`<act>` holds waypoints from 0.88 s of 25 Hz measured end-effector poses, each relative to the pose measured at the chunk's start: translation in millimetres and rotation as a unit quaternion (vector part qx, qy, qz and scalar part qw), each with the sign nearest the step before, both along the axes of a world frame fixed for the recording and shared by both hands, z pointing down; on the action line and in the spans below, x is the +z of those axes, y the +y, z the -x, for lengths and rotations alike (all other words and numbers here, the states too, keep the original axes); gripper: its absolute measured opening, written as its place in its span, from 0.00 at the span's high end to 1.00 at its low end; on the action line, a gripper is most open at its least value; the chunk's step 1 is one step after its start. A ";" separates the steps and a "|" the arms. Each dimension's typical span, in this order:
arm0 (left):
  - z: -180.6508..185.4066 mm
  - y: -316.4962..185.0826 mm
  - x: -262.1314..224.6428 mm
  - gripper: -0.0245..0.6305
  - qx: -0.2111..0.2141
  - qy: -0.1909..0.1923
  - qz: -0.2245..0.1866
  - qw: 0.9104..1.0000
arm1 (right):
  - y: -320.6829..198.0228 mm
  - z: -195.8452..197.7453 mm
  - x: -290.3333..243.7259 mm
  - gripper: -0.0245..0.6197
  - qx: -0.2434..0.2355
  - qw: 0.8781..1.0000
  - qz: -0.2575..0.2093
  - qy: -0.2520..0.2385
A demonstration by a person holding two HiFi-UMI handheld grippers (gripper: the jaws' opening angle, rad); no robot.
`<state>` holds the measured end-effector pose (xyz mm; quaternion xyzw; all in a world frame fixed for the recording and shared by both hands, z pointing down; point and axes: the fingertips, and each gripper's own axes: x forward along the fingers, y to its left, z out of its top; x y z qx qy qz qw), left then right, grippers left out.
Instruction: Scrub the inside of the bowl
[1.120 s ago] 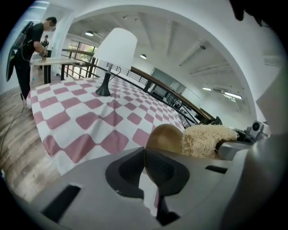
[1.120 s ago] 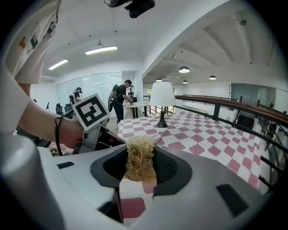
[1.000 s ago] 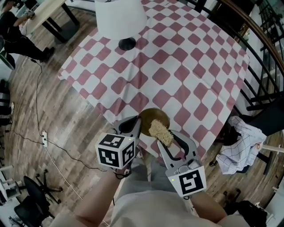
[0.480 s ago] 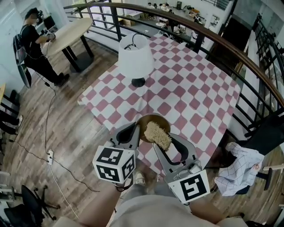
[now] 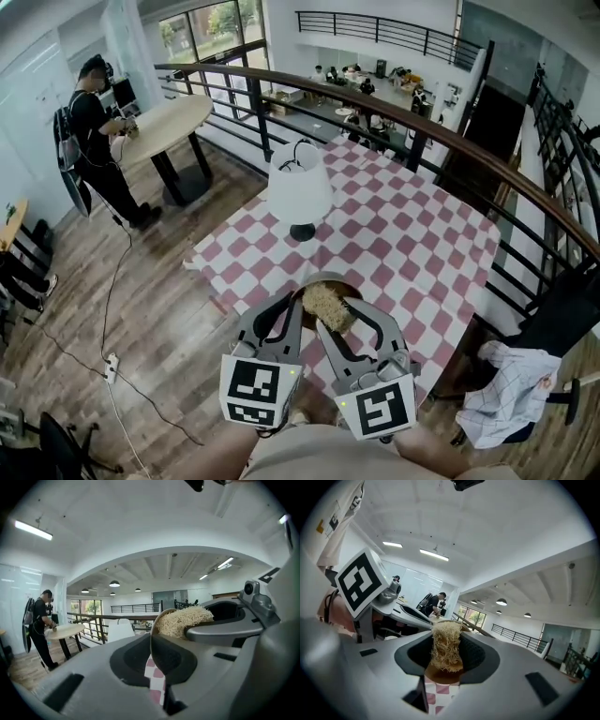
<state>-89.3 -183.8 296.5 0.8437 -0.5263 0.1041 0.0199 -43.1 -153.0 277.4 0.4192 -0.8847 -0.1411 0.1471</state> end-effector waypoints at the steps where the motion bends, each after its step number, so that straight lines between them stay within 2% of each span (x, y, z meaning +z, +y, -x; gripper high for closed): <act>1: 0.4 2.4 -3.7 0.93 0.002 -0.016 -0.011 1.000 | 0.4 1.7 -0.7 0.73 -0.002 1.000 -0.008 0.012; 4: -3.5 7.6 -14.8 0.93 0.007 -0.060 -0.040 0.997 | -1.7 2.0 -4.4 0.73 0.009 0.998 -0.036 0.043; 8: -7.9 11.0 -28.9 0.93 0.000 -0.099 -0.079 0.992 | -5.9 -6.8 -12.0 0.74 0.064 0.996 -0.060 0.035; 10: -5.2 11.8 -35.1 0.93 -0.003 -0.093 -0.089 0.992 | -7.0 -12.7 -15.6 0.74 0.081 0.994 -0.065 0.021; 15: -1.9 16.5 -42.8 0.93 -0.008 -0.062 -0.096 0.993 | -3.2 -17.4 -15.9 0.74 0.082 0.996 -0.045 -0.006; 17: -0.9 18.1 -45.8 0.93 -0.011 -0.044 -0.097 0.994 | -0.4 -17.8 -14.7 0.74 0.082 0.996 -0.046 -0.003; 22: -0.3 20.6 -52.4 0.93 -0.005 -0.025 -0.104 0.994 | 8.4 -11.4 -5.7 0.74 0.070 0.997 -0.041 0.016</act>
